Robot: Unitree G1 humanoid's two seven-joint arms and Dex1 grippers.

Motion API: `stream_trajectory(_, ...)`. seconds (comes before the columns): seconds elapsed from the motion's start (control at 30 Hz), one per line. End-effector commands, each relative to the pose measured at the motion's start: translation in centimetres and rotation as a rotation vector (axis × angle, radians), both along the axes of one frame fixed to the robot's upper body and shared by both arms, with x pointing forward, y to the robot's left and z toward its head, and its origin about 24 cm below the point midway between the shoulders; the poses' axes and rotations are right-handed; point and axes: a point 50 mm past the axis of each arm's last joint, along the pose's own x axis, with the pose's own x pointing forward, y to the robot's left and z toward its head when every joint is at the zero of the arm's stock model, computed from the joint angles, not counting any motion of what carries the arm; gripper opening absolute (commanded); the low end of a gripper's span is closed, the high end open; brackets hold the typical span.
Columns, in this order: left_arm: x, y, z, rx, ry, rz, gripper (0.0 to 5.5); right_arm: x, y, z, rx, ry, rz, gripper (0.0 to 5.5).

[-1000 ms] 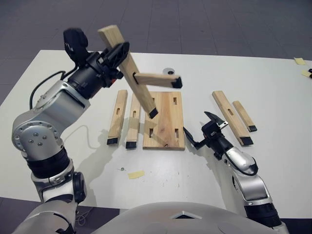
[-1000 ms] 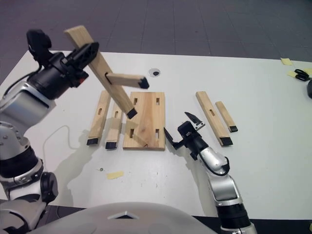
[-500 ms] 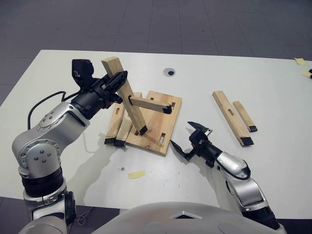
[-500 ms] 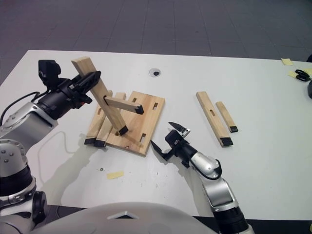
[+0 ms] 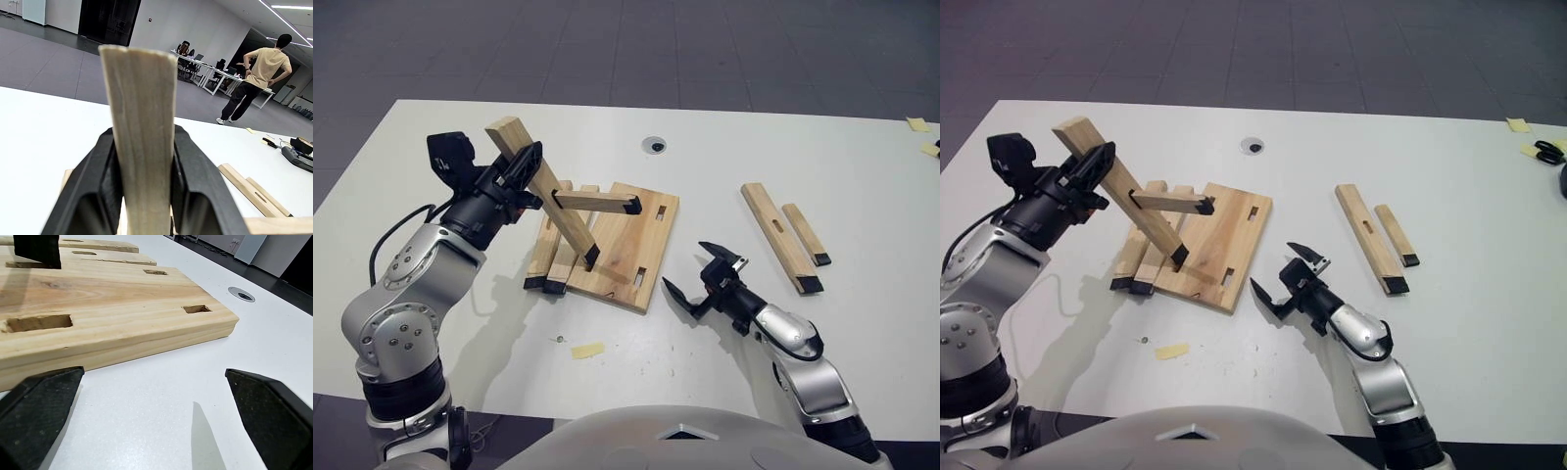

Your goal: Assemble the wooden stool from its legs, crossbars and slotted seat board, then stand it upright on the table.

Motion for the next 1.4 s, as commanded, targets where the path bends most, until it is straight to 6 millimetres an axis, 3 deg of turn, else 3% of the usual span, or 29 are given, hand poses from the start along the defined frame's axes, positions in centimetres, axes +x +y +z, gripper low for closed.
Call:
stream_trajectory(0.03, -0.6, 0.2, -1.1, 0.024, 0.062, 0.033, 1.04, 0.0, -0.5, 0.3, -0.017, -0.009, -0.014, 5.40)
stream_trajectory(0.27, -1.3, 0.2, -0.4, 0.025, 0.052, 0.042, 1.04, 0.0, -0.8, 0.4, -0.023, -0.012, -0.032, 5.40)
stream_trajectory(0.83, -4.4, 1.0, -3.1, 0.133, 0.200, -0.013, 1.04, 0.9, -1.9, 1.0, -0.044, -0.055, -0.073, 5.40)
stream_trajectory(1.2, -3.2, 1.6, 0.4, -0.019, -0.013, 0.075, 1.04, 0.8, -1.9, 0.6, -0.049, -0.055, -0.072, 5.40)
stream_trajectory(1.4, -3.6, 1.6, 0.9, -0.039, -0.011, 0.086, 1.04, 0.5, -2.1, 0.5, -0.056, -0.053, -0.083, 5.40)
